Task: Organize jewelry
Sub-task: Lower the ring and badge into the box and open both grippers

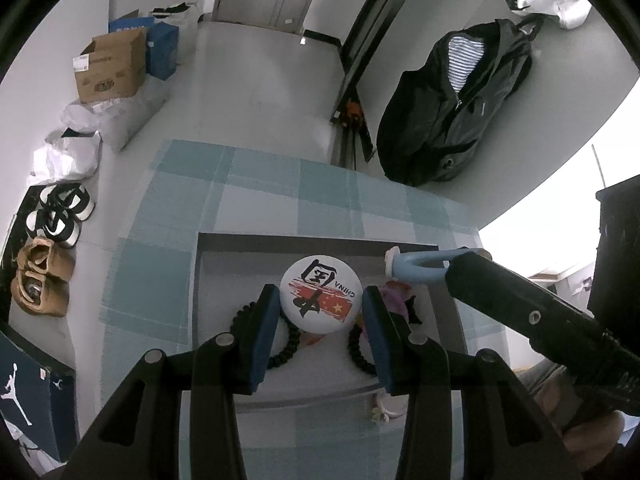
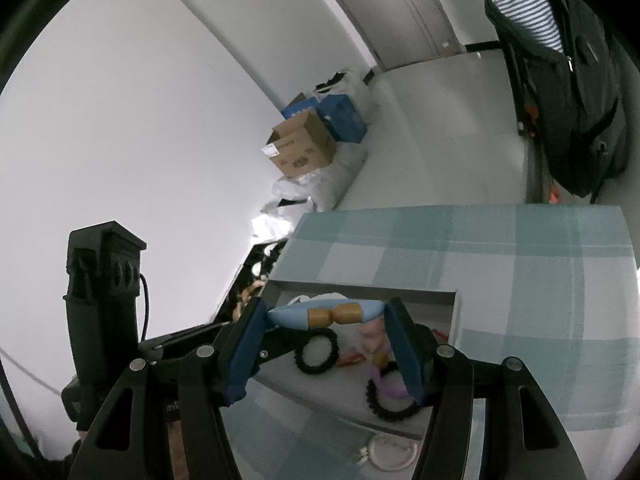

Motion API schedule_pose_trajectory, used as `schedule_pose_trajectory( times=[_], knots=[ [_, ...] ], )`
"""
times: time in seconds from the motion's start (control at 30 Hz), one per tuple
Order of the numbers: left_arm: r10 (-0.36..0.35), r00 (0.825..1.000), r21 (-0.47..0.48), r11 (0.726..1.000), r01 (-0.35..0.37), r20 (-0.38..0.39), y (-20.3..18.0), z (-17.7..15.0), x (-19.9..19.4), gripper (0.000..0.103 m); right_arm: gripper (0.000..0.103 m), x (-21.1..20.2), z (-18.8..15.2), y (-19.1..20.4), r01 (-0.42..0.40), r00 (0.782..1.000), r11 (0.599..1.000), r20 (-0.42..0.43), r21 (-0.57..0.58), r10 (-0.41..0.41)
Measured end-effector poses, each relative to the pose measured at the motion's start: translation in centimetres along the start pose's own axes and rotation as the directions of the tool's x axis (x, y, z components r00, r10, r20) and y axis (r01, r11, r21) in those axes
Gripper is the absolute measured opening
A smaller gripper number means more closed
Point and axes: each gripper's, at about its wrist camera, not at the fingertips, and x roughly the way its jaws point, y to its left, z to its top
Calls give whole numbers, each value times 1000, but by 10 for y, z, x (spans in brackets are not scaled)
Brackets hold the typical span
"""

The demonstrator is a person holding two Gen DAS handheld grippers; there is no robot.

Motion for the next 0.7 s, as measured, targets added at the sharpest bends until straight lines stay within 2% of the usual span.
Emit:
schedule_pose_trajectory(
  times=[0.47,0.53,0.63,0.7],
  knots=[
    [-8,1000,-30,1000,8,-15,2,-2,4,37,62,9,-4,-5,42,999,998,-30,39,-41],
    [-26,999,-37,999,25,-32,3,-2,6,38,63,10,-4,-7,58,998,997,-36,47,-56],
    [-39,998,-45,998,37,-49,4,-3,8,39,70,7,-4,-7,62,998,997,-33,49,-61],
    [-29,999,-38,999,27,-46,4,-4,5,48,74,2,-4,-6,67,998,997,-16,42,-67]
  ],
)
